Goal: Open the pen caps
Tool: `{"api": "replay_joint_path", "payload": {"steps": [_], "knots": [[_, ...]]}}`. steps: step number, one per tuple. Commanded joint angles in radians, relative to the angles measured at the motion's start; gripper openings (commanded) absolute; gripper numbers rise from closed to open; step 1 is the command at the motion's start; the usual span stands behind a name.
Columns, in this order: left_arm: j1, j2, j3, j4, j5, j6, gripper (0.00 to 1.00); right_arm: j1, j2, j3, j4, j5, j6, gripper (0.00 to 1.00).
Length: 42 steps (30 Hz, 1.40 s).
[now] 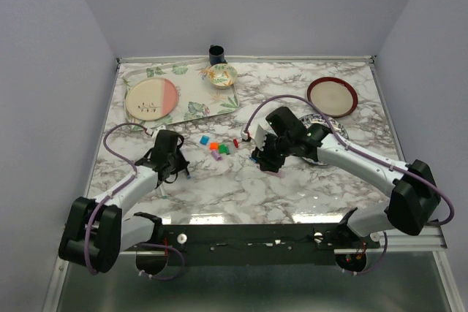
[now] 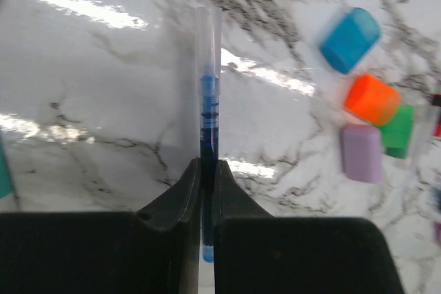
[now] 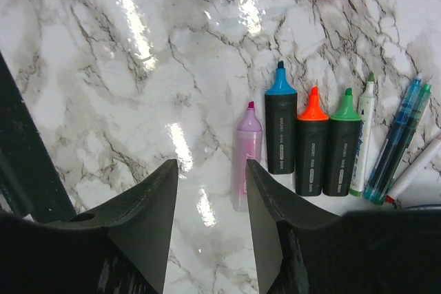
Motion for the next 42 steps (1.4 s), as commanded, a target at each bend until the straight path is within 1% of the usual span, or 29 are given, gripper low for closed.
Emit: {"api": "replay_joint_path", "payload": {"steps": [1, 2, 3, 4, 6, 9, 11, 12, 13, 16, 21, 22, 25, 29, 31, 33, 39, 42], "knots": [[-0.005, -0.152, -0.086, 0.237, 0.302, -0.035, 0.03, -0.002, -0.058, -0.016, 0.033, -0.177, -0.005, 0.52], [-0.005, -0.183, -0.106, 0.272, 0.327, -0.049, 0.02, -0.002, -0.066, -0.018, 0.034, -0.200, 0.000, 0.52], [-0.008, -0.251, -0.151, 0.310, 0.352, -0.058, 0.02, -0.001, -0.069, -0.019, 0.036, -0.222, -0.002, 0.52], [-0.011, -0.284, -0.172, 0.387, 0.381, -0.070, 0.02, -0.002, -0.072, -0.019, 0.037, -0.260, -0.002, 0.52], [-0.015, -0.370, -0.215, 0.432, 0.424, -0.106, 0.00, -0.001, -0.085, -0.024, 0.046, -0.292, 0.001, 0.53], [-0.029, -0.427, -0.258, 0.521, 0.462, -0.155, 0.00, -0.002, -0.088, -0.025, 0.057, -0.358, 0.007, 0.53], [-0.049, -0.431, -0.281, 0.613, 0.478, -0.190, 0.00, -0.002, -0.082, -0.021, 0.056, -0.403, 0.011, 0.53], [-0.061, -0.424, -0.307, 0.648, 0.476, -0.208, 0.00, -0.002, -0.074, -0.018, 0.057, -0.413, 0.012, 0.53], [-0.071, -0.418, -0.318, 0.723, 0.475, -0.242, 0.00, -0.002, -0.071, -0.018, 0.057, -0.433, 0.015, 0.53], [-0.129, -0.372, -0.343, 0.833, 0.439, -0.284, 0.00, -0.002, -0.056, -0.013, 0.056, -0.460, 0.015, 0.53], [-0.255, -0.272, -0.323, 0.909, 0.344, -0.294, 0.00, -0.002, -0.039, -0.008, 0.059, -0.478, 0.035, 0.54], [-0.296, -0.257, -0.317, 0.950, 0.314, -0.298, 0.00, -0.002, -0.034, -0.007, 0.062, -0.495, 0.038, 0.54], [-0.359, -0.185, -0.305, 1.025, 0.275, -0.325, 0.00, -0.002, -0.022, -0.004, 0.083, -0.516, 0.079, 0.54], [-0.434, -0.120, -0.281, 1.067, 0.180, -0.334, 0.00, -0.005, -0.006, -0.010, 0.125, -0.542, 0.162, 0.56], [-0.457, -0.097, -0.275, 1.088, 0.160, -0.342, 0.00, -0.008, 0.001, -0.016, 0.149, -0.564, 0.190, 0.56], [-0.482, -0.082, -0.275, 1.101, 0.104, -0.350, 0.00, -0.022, 0.004, -0.024, 0.167, -0.573, 0.234, 0.56], [-0.532, -0.057, -0.258, 1.116, 0.037, -0.359, 0.00, -0.062, 0.018, -0.045, 0.255, -0.576, 0.357, 0.60], [-0.554, -0.043, -0.248, 1.125, 0.005, -0.364, 0.00, -0.071, 0.018, -0.067, 0.307, -0.549, 0.421, 0.60]]}}
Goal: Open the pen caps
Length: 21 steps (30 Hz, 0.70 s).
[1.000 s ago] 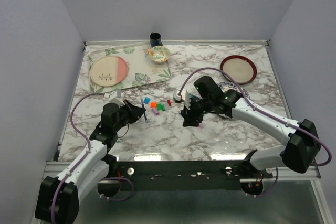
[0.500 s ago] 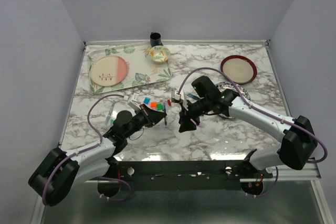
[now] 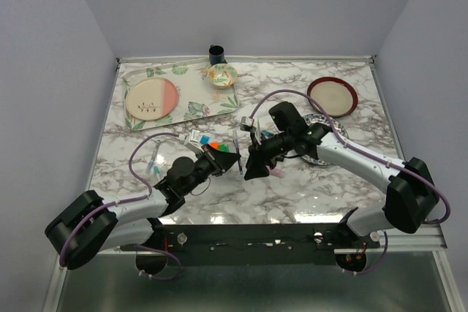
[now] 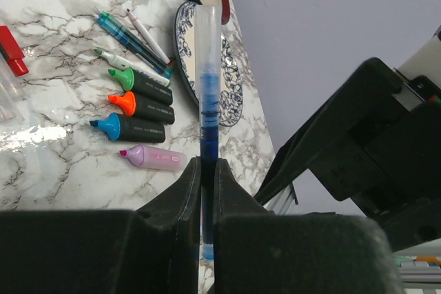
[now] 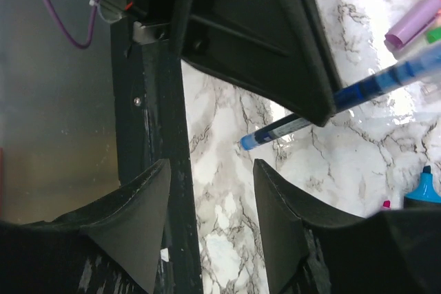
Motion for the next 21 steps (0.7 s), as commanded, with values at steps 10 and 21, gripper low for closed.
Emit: {"api": "replay_joint_path", "payload": {"steps": [10, 21], "knots": [[-0.107, 0.059, 0.080, 0.096, -0.154, -0.013, 0.00, -0.026, 0.007, -0.078, 0.208, 0.171, 0.303, 0.54], [-0.124, 0.029, 0.077, 0.077, -0.191, -0.010, 0.20, -0.027, 0.026, -0.049, 0.159, 0.148, 0.245, 0.01]]}}
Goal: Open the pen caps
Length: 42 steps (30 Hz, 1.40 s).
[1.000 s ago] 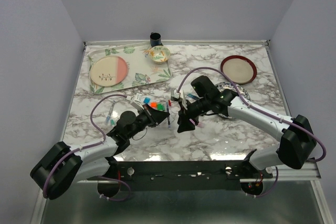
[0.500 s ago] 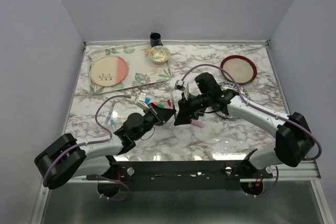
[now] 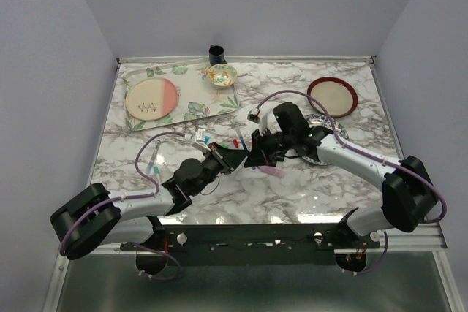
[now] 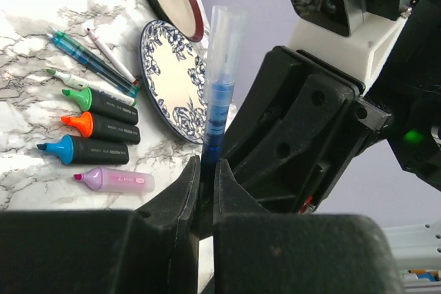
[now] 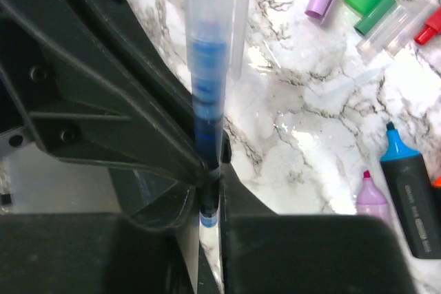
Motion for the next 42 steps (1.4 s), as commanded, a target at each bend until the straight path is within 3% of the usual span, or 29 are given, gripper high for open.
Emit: {"api": "replay_joint_path", "payload": {"steps": [1, 3, 6, 9, 13, 42], "knots": [[-0.007, -0.044, 0.010, -0.024, -0.065, 0.000, 0.27, 0.005, 0.022, 0.030, -0.013, -0.022, -0.066, 0.01], [-0.007, -0.074, 0.005, -0.061, -0.088, 0.021, 0.48, 0.005, 0.041, 0.064, -0.073, -0.071, -0.148, 0.01], [-0.006, -0.171, 0.003, -0.160, -0.137, 0.044, 0.70, 0.005, 0.071, 0.092, -0.159, -0.157, -0.292, 0.01], [-0.006, -0.243, 0.002, -0.268, -0.188, 0.063, 0.86, 0.005, 0.085, 0.103, -0.197, -0.202, -0.340, 0.01], [-0.001, -0.304, -0.001, -0.384, -0.234, 0.071, 0.99, 0.005, 0.103, 0.115, -0.230, -0.205, -0.372, 0.01], [0.048, -0.231, 0.077, -0.415, -0.170, 0.123, 0.99, 0.009, 0.167, 0.149, -0.294, -0.214, -0.408, 0.01]]}}
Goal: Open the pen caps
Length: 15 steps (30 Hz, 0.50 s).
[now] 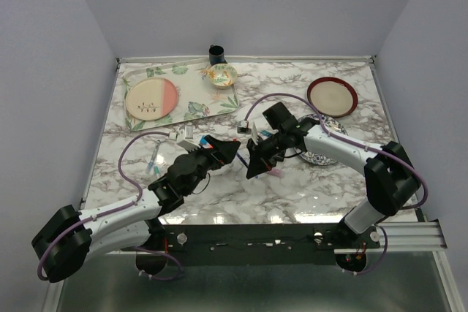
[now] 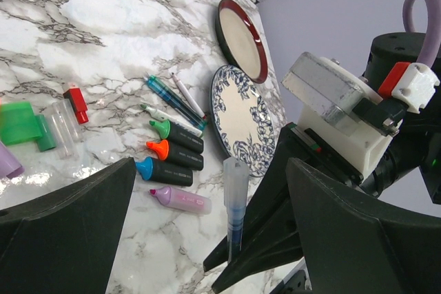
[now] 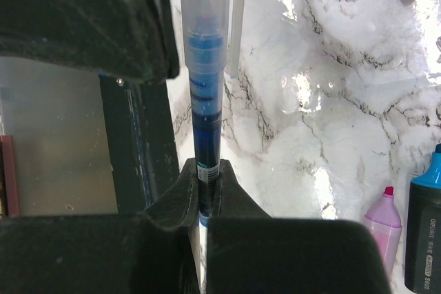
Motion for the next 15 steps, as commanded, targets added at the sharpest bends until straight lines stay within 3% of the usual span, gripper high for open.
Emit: {"api": "replay_joint_path", "payload": {"steps": [1, 15], "knots": [[0.014, 0.022, 0.036, -0.009, 0.007, 0.031, 0.99, 0.005, 0.013, 0.027, -0.026, -0.030, -0.019, 0.01], [0.037, 0.065, 0.076, -0.032, 0.016, 0.035, 0.99, 0.012, 0.016, 0.033, -0.034, -0.031, -0.025, 0.01]]}}
